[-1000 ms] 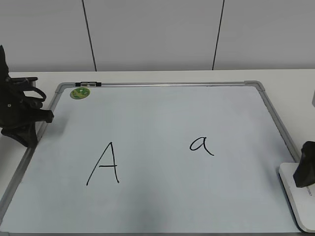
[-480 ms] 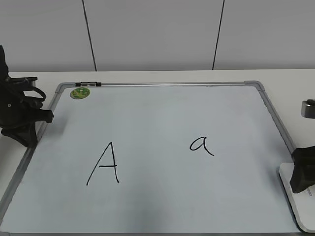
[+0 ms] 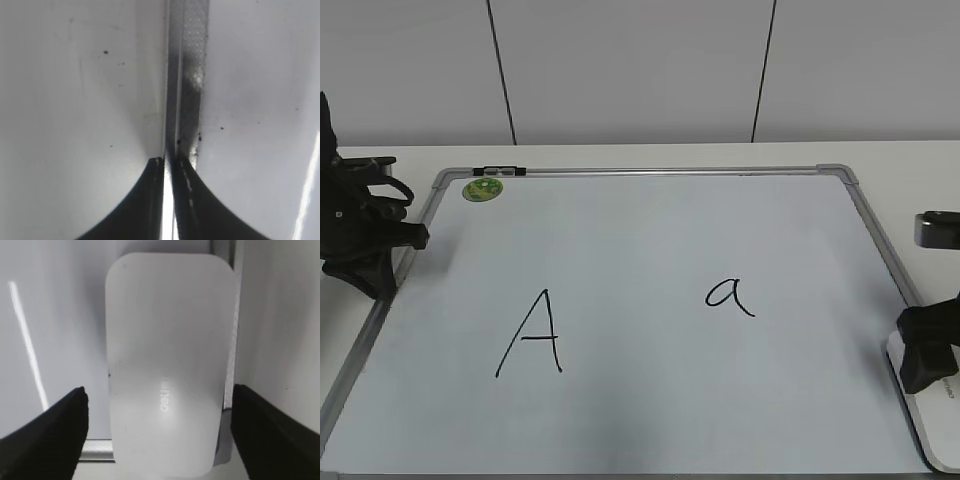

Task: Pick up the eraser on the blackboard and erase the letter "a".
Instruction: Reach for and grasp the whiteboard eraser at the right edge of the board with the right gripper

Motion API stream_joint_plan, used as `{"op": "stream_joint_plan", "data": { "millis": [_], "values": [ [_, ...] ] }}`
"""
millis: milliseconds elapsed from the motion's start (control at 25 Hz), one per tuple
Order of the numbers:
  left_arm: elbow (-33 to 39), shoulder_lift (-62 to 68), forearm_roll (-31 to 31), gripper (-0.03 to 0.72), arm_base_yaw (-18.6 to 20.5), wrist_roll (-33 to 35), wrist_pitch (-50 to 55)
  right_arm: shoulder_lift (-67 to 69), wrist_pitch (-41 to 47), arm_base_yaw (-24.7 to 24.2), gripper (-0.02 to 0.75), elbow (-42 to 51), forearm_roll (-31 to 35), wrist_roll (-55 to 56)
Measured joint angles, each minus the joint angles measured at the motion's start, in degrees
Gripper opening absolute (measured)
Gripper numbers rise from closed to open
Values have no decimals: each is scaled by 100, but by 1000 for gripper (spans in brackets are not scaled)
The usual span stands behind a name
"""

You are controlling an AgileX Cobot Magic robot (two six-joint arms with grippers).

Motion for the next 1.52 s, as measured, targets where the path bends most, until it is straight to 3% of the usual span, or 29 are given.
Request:
{"op": "stream_joint_plan", "data": {
  "millis": [1520],
  "values": [
    [0, 0, -22, 29, 9, 0, 0, 754, -51, 22, 598, -327, -94, 110]
  ]
}}
